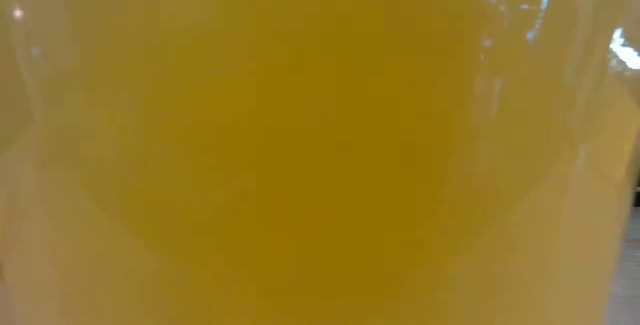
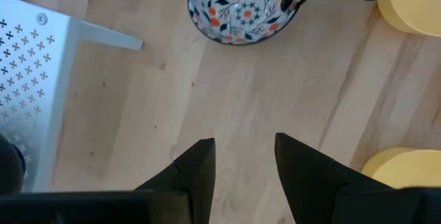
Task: Pick & Place Mini bowls
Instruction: Stack the white patterned bowl on the white patterned bowl on the shelf
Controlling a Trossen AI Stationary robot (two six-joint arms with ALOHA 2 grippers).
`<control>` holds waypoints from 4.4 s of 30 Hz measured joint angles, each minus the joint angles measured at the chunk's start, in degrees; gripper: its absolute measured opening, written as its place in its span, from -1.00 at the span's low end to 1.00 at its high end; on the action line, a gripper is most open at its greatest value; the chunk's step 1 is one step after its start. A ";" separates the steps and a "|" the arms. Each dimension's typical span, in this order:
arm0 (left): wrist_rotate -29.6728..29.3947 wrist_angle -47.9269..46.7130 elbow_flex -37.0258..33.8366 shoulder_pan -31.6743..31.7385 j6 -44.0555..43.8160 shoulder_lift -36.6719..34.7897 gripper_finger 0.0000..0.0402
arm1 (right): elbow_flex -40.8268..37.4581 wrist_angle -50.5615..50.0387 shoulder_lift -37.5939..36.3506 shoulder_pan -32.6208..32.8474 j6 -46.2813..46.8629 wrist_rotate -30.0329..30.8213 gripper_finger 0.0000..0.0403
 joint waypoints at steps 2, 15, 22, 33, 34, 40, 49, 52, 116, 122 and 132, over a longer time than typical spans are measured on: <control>-0.01 -0.01 0.00 -0.06 -0.08 0.00 -0.23 | 0.00 -0.50 0.00 0.00 1.00 0.04 -0.93; -0.04 0.32 0.00 -0.07 -1.09 0.00 -0.23 | 0.00 -2.67 -1.82 0.93 3.55 0.22 -0.30; -3.65 2.56 -0.06 -0.17 -1.34 0.00 -0.23 | -0.51 -11.81 -10.38 3.19 7.51 0.23 -0.25; -5.26 22.15 -7.28 -0.53 7.05 -0.02 -0.23 | -16.70 -18.19 -35.68 4.52 21.59 0.26 -0.30; -4.32 24.74 -8.53 -0.48 7.88 -0.02 -0.23 | -18.79 -18.21 -38.29 4.55 22.98 0.27 -0.30; -1.98 40.49 -17.94 -0.98 15.18 -0.02 -0.22 | -30.76 -14.36 -51.51 4.55 25.04 0.46 -0.27; -1.76 58.52 -30.81 -0.74 20.29 0.01 0.01 | -39.77 -9.68 -58.63 4.55 27.41 0.48 -0.28; -1.50 62.74 -33.99 -0.31 19.26 0.02 0.06 | -40.28 -9.69 -58.67 4.55 27.36 0.49 -0.28; -20.10 34.90 -37.83 15.95 20.72 -32.63 -0.88 | -40.26 -6.79 -57.46 -4.96 25.85 13.55 -0.23; -19.40 29.36 -37.87 19.52 19.69 -31.83 -0.88 | -40.26 -6.70 -57.45 -4.96 25.85 13.53 -0.23; -16.85 28.67 -37.86 22.13 19.14 -31.60 -0.88 | -40.26 -6.70 -57.46 -4.96 25.85 13.53 -0.23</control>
